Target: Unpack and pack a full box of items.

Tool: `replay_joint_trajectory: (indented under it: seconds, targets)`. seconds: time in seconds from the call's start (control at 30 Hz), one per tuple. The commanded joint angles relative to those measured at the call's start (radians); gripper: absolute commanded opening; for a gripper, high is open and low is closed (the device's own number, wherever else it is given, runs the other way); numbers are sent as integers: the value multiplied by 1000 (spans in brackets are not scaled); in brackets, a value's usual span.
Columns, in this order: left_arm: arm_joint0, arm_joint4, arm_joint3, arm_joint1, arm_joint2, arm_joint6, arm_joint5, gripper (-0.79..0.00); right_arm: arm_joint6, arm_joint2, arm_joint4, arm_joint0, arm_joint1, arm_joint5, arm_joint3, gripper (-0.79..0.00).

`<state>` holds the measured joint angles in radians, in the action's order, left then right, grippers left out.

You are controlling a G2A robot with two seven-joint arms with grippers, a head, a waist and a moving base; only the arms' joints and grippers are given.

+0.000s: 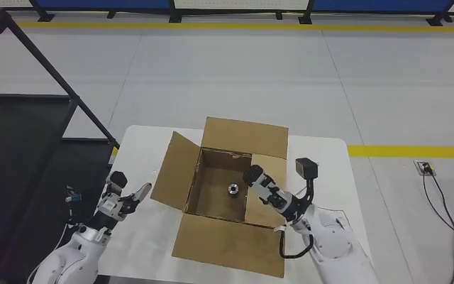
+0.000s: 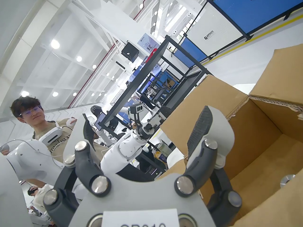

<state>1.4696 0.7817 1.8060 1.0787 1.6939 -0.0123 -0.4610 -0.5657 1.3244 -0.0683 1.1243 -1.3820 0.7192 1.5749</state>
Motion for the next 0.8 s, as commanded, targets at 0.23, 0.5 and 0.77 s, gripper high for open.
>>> replay_joint_trajectory:
  seconds: [0.23, 0.5, 0.77]
  targets:
    - [35, -77, 215, -2, -44, -157, -25, 0, 30, 160, -33, 210, 37, 174, 87, 0]
    - [-88, -118, 213, 5, -201, -308, 4, 0, 61, 245, -48, 318, 53, 278, 106, 0]
    - [-88, -118, 213, 5, -201, -308, 4, 0, 61, 245, -48, 318, 53, 278, 106, 0]
